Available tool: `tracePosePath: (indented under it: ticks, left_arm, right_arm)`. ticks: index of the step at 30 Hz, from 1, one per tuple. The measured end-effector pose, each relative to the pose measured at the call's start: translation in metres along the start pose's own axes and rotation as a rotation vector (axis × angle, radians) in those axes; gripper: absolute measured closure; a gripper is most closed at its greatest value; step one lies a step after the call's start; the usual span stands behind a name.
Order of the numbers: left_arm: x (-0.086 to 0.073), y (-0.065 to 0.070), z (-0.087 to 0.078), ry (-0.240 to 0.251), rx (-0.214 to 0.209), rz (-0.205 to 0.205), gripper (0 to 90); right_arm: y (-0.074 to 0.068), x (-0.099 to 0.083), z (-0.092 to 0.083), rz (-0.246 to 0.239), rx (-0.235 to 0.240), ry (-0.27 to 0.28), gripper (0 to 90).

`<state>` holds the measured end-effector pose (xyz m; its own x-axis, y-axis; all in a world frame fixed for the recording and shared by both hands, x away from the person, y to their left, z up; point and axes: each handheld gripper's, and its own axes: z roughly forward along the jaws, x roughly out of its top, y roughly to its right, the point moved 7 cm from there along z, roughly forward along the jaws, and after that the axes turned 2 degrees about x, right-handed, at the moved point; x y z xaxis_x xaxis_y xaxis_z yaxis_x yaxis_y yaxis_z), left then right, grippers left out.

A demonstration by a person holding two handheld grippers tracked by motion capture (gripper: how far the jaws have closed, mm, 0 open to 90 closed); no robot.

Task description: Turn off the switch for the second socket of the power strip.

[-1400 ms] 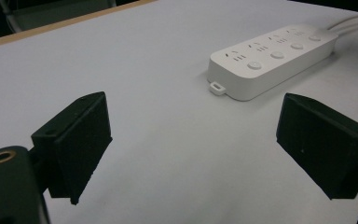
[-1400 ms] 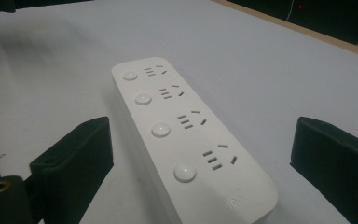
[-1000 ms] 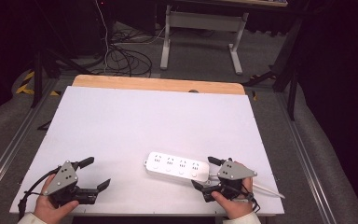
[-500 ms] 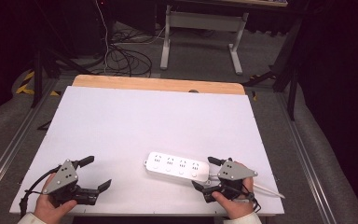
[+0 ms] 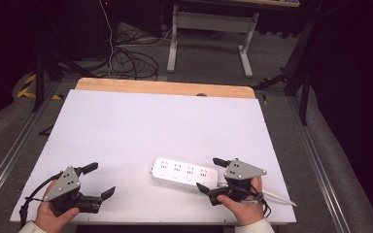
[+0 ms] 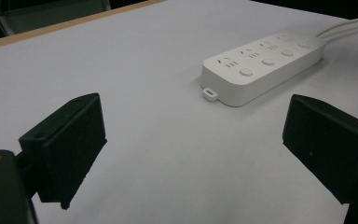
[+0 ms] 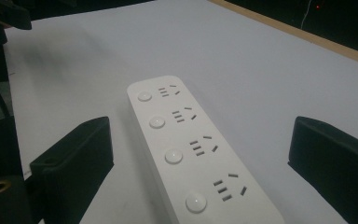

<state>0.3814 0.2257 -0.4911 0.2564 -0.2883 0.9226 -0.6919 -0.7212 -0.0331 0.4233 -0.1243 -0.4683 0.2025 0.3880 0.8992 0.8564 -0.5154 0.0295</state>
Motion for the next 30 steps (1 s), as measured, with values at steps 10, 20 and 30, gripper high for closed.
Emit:
tracePosePath:
  ticks: [10,20,30]
  left_arm:
    - [0.0,-0.001,0.0,-0.003,0.006,0.005,6.9]
    - [-0.001,-0.001,0.0,-0.009,0.007,0.005,7.3]
    - [-0.001,-0.001,-0.001,-0.014,0.006,0.003,7.7]
  right_arm:
    - [0.004,0.015,0.013,-0.001,0.005,-0.003,8.7]
    - [0.005,0.025,0.026,-0.01,0.013,-0.012,9.1]
    - [0.002,0.034,0.043,-0.006,0.043,-0.046,6.3]
